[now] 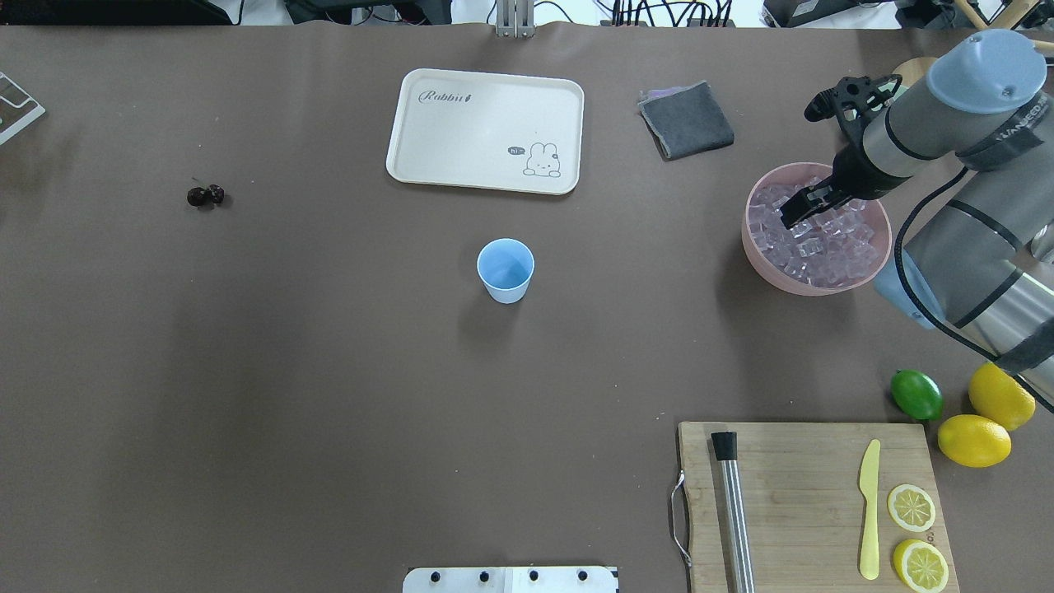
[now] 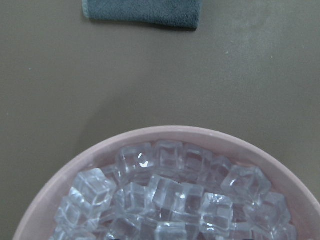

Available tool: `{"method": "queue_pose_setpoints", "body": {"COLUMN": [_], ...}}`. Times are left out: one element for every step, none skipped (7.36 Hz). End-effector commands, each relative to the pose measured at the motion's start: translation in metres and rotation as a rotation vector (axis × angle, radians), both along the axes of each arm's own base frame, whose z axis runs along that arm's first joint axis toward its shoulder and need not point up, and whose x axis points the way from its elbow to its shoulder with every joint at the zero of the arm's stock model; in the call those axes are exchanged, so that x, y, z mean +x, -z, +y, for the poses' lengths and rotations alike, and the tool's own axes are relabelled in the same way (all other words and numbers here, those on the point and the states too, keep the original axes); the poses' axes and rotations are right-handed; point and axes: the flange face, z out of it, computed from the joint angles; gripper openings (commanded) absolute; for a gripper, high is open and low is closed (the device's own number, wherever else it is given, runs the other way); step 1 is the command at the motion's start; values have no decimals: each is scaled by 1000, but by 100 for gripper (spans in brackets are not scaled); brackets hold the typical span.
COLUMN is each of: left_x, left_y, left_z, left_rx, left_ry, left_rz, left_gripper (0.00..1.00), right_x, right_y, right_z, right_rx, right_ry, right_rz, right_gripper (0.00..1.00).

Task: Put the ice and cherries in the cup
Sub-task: 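Lower the right gripper into the ice and grasp an ice cube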

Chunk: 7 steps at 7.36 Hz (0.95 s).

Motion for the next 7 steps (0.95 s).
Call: {"method": "queue_pose_setpoints", "body": {"left_x": [-1,-1,-2,-2,-2,-2,-2], "left_y": [2,0,-1,-4,-6,-7,-7], "left_z": [4,6,7,7,6,6,6], "left_rx": [3,0,-2,-7,-8,-8,-8], "left_ry": [1,1,1,1,0,0,0], "left_rz": [4,4,5,3,1,1,1], "left_gripper": [97,97,97,97,97,98,97], "right_x": [-6,-7,-14,-21,-22,-22,-22], "right_y": [-8,-8,-8,-13,-9,-10,-9], "right_z": [8,8,10,12,12,11,11], "right_rx": [21,21,30,40,47,47,47], "right_ry": [12,13,13,12,13,12,13], "right_rz": [-14,-13,1,21,15,16,15], "right_gripper": [86,86,86,86,86,84,72]}}
